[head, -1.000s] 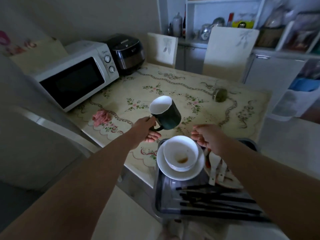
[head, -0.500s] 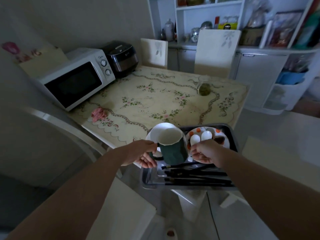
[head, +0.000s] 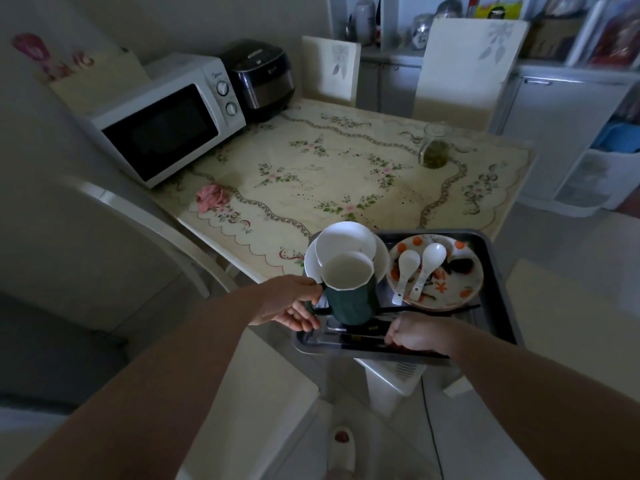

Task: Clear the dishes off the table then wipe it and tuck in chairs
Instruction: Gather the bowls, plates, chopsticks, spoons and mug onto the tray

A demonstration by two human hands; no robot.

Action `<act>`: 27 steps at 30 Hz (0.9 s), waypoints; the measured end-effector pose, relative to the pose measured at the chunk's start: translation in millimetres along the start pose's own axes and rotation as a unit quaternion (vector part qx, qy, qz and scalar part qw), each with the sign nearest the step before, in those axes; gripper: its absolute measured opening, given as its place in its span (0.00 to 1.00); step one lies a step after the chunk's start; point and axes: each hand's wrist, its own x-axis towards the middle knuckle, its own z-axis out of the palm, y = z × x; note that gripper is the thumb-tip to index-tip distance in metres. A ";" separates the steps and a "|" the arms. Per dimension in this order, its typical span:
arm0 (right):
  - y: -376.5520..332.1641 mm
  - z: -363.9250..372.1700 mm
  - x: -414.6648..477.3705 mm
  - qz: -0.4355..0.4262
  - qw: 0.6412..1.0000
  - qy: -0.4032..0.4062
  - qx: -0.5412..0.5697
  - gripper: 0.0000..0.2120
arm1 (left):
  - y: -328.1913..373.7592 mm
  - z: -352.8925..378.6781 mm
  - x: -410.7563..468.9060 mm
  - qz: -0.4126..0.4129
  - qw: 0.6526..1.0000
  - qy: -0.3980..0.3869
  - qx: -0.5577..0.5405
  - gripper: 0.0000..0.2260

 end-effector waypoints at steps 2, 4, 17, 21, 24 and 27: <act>-1.3 -0.5 -0.2 -0.010 1.000 0.012 -0.016 0.16 | 1.3 1.2 -1.1 0.001 1.000 -0.008 0.000 0.16; -0.9 -2.6 4.1 0.000 0.999 0.026 0.019 0.15 | 2.4 2.8 -2.5 0.003 1.000 -0.018 -0.001 0.14; 29.6 -14.9 -6.8 0.044 0.962 0.076 0.257 0.16 | 11.9 28.8 8.7 -0.014 0.993 -0.095 0.070 0.13; 31.7 -12.6 -14.1 0.029 0.955 0.095 0.279 0.15 | 10.3 40.5 17.9 -0.030 0.994 -0.077 0.077 0.15; 33.3 -13.3 -17.0 0.016 0.947 0.116 0.300 0.14 | 9.4 45.0 23.6 -0.022 0.996 -0.050 0.068 0.15; 34.7 -14.6 -19.2 0.013 0.937 0.134 0.323 0.15 | 9.3 49.2 27.7 -0.014 0.998 -0.022 0.061 0.14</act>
